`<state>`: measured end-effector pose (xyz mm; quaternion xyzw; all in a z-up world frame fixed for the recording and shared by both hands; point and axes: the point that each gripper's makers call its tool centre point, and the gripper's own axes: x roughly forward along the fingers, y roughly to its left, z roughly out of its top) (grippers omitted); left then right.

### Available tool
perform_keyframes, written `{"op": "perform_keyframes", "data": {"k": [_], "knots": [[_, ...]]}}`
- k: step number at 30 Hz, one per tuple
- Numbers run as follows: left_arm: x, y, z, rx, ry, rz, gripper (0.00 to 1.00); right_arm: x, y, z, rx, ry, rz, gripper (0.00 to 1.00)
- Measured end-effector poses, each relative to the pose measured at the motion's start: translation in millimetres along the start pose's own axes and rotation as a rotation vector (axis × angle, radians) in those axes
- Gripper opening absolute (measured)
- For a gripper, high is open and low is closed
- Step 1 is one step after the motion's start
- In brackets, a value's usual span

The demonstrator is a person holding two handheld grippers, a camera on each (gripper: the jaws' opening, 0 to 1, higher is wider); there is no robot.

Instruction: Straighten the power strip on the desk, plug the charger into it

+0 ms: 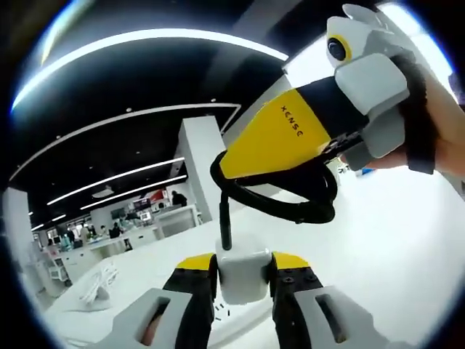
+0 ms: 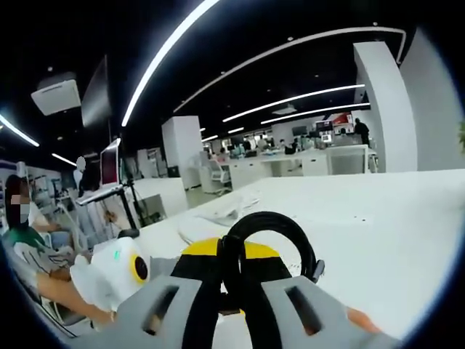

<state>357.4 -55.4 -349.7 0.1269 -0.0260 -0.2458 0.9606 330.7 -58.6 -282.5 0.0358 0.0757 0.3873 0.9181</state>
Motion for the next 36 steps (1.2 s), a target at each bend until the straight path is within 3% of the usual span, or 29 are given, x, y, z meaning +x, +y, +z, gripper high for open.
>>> {"op": "perform_keyframes", "data": {"k": [5,9,15,17,24,30,36], "knots": [[-0.1,-2.0,0.5,0.031,0.002,-0.063,0.27,-0.8,-1.7,1.0,0.002,0.001,0.003,0.07],[-0.9,-7.4,-3.1,0.044,-0.005,-0.162,0.27,-2.4,-1.6,-2.8,0.003,0.014,0.008,0.07],[-2.2,-6.7,-7.9,0.087,0.005,-0.26,0.27,-1.4,-0.4,-8.4,0.004,0.034,0.023,0.07],[-3.7,-11.9,-9.8,0.058,0.013,-0.332,0.27,-0.4,-0.2,-9.1,0.002,0.04,0.027,0.07],[-5.9,-8.0,-12.1,0.099,0.012,-0.41,0.27,3.2,5.0,-11.8,0.007,0.063,0.059,0.07],[-10.5,-11.5,-15.3,0.071,0.009,-0.585,0.27,6.2,9.3,-14.2,0.016,0.08,0.087,0.07],[-11.9,-10.7,-16.4,0.093,0.019,-0.691,0.27,9.8,11.0,-15.1,0.037,0.083,0.108,0.07]]}}
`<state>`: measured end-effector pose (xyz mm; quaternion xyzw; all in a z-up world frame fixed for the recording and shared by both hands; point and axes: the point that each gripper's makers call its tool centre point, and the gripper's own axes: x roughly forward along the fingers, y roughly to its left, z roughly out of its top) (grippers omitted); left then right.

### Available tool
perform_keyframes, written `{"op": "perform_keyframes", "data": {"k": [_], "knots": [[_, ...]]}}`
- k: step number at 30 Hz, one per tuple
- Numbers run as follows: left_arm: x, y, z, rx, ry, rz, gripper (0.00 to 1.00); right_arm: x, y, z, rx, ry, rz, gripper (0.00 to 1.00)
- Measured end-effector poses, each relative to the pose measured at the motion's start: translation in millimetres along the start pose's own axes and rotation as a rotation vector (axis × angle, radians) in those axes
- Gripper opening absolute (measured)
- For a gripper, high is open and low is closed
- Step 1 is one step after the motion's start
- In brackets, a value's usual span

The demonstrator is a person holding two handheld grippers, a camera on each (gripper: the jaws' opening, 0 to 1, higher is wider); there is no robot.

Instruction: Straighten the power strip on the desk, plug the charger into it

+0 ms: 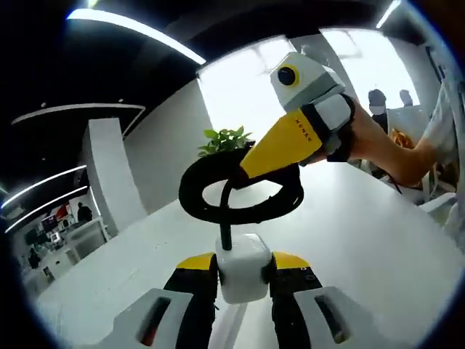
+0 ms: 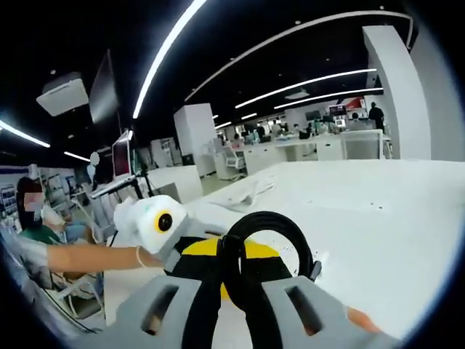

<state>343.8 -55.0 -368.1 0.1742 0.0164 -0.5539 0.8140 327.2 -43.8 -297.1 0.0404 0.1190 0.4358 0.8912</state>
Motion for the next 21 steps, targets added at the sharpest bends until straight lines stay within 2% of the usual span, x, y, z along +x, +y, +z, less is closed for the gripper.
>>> {"op": "perform_keyframes", "data": {"k": [5,16,21], "knots": [[5.3,13.3,-0.7,0.023,0.035,-0.067,0.27,4.3,-2.1,2.5,0.003,0.006,0.007,0.07],[4.2,25.1,-7.0,-0.008,0.053,-0.212,0.27,19.6,-9.8,5.4,0.026,0.025,0.031,0.07],[3.3,36.3,-9.2,-0.013,0.055,-0.25,0.26,30.5,-18.0,10.5,0.041,0.042,0.043,0.07]]}}
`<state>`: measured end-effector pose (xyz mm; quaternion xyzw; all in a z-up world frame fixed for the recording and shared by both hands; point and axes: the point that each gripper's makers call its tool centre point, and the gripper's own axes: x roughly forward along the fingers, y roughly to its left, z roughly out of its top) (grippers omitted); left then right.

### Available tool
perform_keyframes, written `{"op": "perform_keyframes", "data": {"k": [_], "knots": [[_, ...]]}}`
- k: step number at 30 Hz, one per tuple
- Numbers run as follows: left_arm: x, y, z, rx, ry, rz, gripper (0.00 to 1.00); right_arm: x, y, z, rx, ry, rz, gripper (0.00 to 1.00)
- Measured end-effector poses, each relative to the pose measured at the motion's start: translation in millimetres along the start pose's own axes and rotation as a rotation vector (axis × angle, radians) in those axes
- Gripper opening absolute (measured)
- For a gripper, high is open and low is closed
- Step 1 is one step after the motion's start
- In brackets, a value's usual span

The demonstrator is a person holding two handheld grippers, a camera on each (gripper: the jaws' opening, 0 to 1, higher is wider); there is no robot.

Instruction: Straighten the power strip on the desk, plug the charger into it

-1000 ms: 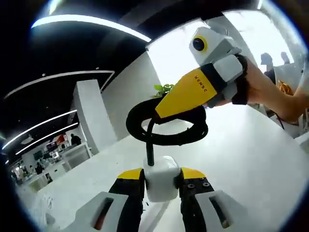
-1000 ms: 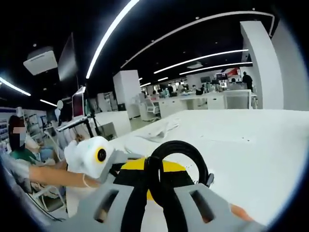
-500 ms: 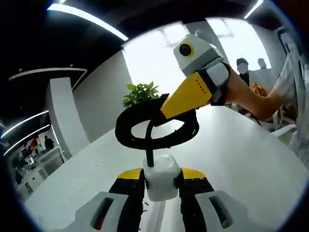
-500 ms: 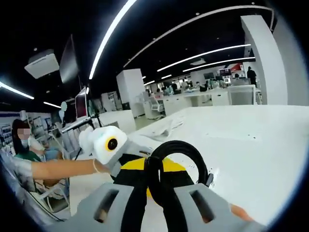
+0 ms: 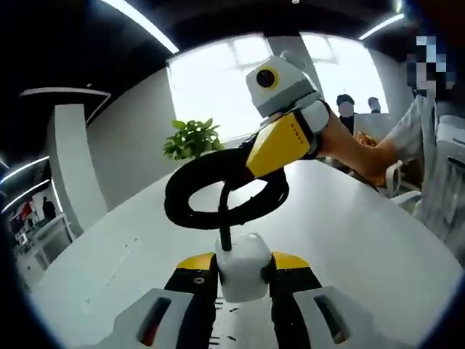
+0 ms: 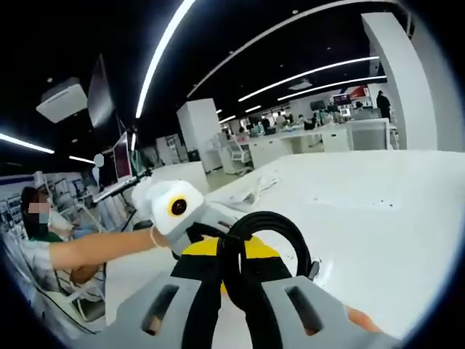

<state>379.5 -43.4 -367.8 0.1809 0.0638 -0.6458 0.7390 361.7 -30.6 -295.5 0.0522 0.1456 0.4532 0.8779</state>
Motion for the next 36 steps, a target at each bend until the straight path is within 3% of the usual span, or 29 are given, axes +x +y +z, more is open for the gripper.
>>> {"op": "perform_keyframes", "data": {"k": [10,14,19,36], "knots": [[-4.0,3.7,1.7,-0.022,-0.034,-0.083,0.26,13.4,-5.7,10.4,-0.012,0.006,-0.001,0.07],[-4.6,1.5,-3.0,-0.028,-0.007,-0.128,0.26,16.6,-8.2,7.2,-0.012,0.011,-0.008,0.07],[-5.4,3.8,-9.2,-0.01,0.018,-0.136,0.26,18.7,-9.6,1.6,0.0,0.016,-0.012,0.07],[-0.9,9.0,-12.7,-0.019,-0.031,-0.167,0.26,22.3,-15.7,0.0,-0.028,0.029,-0.038,0.07]]}}
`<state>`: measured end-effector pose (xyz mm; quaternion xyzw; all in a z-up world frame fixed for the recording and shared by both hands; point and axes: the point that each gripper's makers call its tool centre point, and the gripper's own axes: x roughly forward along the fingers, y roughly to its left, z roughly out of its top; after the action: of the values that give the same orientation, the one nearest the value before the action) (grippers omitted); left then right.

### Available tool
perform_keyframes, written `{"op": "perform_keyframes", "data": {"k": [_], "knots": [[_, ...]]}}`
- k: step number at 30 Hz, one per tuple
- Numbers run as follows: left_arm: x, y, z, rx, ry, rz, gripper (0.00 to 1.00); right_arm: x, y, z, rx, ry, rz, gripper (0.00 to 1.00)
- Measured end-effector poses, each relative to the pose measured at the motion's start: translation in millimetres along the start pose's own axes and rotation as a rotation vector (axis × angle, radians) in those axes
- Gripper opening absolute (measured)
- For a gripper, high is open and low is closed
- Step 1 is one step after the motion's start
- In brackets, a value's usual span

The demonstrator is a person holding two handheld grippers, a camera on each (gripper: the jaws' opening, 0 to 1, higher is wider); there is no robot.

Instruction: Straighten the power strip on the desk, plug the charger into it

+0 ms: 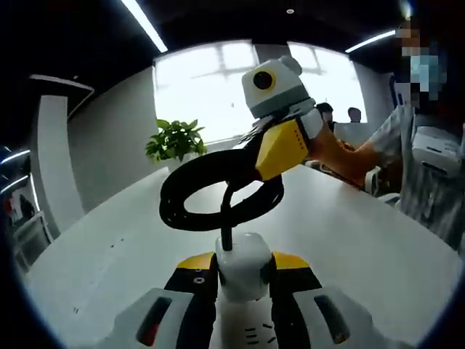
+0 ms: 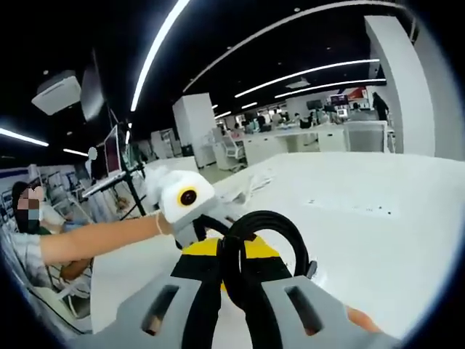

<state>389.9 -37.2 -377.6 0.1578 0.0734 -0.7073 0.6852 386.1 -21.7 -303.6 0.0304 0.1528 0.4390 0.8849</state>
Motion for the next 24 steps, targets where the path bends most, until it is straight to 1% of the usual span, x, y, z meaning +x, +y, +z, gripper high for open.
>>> {"op": "perform_keyframes", "data": {"k": [7,8,9,11,15,19,24], "knots": [[0.8,0.3,-0.5,0.0,-0.013,-0.013,0.26,0.8,0.7,-2.0,-0.001,-0.001,0.006,0.07],[2.2,0.9,-5.9,0.017,0.016,-0.008,0.26,2.2,-0.1,-6.3,-0.013,0.015,-0.003,0.07],[4.3,0.2,-4.9,0.021,0.005,-0.007,0.26,3.2,-2.0,-11.7,-0.035,0.029,-0.015,0.07],[1.9,1.6,-6.2,0.019,0.012,-0.008,0.26,3.3,-0.4,-10.2,-0.008,0.009,0.002,0.07],[3.1,1.0,-6.0,0.028,0.02,-0.008,0.26,1.5,-1.5,-9.7,0.004,0.005,0.01,0.07],[3.8,-2.2,-6.5,0.069,0.039,0.015,0.27,-0.2,2.9,-12.4,-0.006,0.006,0.015,0.07],[1.7,-3.7,-8.6,0.091,0.04,0.075,0.28,0.3,6.0,-12.8,0.01,-0.003,0.03,0.07]]}}
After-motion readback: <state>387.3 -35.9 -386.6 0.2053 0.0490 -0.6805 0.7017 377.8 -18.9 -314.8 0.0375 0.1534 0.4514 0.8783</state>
